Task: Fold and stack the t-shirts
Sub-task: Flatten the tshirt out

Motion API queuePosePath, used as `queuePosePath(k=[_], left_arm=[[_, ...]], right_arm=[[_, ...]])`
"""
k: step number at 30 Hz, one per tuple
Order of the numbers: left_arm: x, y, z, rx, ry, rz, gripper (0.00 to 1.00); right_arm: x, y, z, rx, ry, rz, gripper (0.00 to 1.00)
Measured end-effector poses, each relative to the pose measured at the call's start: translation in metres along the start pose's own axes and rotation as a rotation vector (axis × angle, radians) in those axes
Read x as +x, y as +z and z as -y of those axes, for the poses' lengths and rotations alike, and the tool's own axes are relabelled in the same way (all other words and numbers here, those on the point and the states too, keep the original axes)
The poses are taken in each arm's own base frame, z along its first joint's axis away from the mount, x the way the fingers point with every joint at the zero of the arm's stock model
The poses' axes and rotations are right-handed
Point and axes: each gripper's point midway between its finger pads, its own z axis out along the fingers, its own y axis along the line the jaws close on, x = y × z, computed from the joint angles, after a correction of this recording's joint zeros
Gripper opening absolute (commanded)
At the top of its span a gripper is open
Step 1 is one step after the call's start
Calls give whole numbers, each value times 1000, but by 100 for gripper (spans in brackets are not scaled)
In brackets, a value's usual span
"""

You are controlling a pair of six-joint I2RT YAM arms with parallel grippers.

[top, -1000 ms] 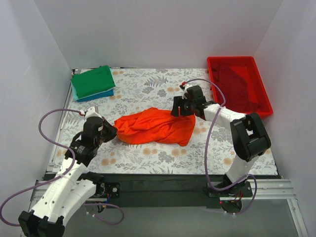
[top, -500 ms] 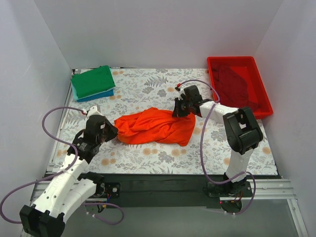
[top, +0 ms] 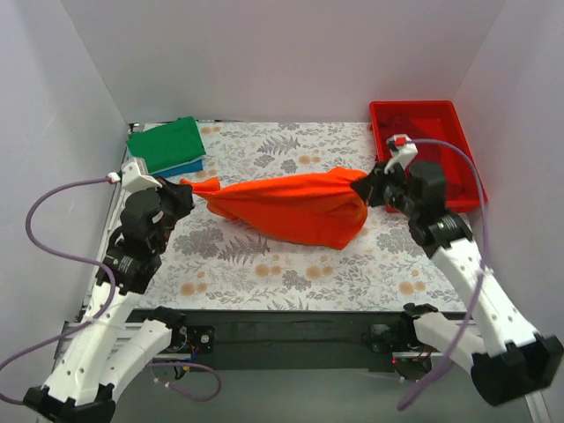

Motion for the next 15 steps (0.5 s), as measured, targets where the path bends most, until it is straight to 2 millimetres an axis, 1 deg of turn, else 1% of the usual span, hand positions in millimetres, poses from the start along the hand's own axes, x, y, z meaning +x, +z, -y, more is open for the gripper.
queuePosePath(k=[1, 2, 3, 4, 5, 6, 7, 8, 9, 10, 11, 12, 14, 15], left_arm=[[-11, -11, 3, 31, -14, 44, 0], [-14, -17, 3, 52, -22, 67, 0], [-7, -23, -4, 61, -24, 69, 0], [6, -22, -12, 48, -19, 44, 0], [21, -18, -21, 27, -10, 9, 0], [39, -14, -32, -1, 5, -37, 0], [65, -9, -48, -46, 28, -106, 0], [78, -8, -57, -71, 42, -144, 0], [90, -8, -66, -91, 56, -180, 0], [93, -9, -68, -96, 61, -190, 0], [92, -9, -67, -91, 64, -189, 0], [92, -10, -67, -89, 65, -188, 0], [92, -11, -66, -79, 70, -188, 0], [92, -11, -66, -76, 72, -188, 0]], right_arm=[[10, -29, -7, -3, 19, 28, 1], [27, -50, -10, -2, 49, 40, 4], [46, -63, -12, -1, 80, 26, 20], [68, -74, -12, 4, 113, 3, 42], [96, -83, -10, 15, 149, -48, 72], [130, -94, -8, 35, 197, -125, 79], [153, -103, -5, 59, 228, -189, 86], [169, -112, 0, 95, 256, -241, 86], [172, -115, 2, 114, 264, -253, 86], [173, -119, 5, 140, 263, -265, 86], [164, -120, 8, 174, 257, -268, 82], [157, -118, 10, 191, 249, -262, 75], [145, -106, 14, 214, 237, -248, 67], [146, -100, 15, 220, 243, -259, 63]])
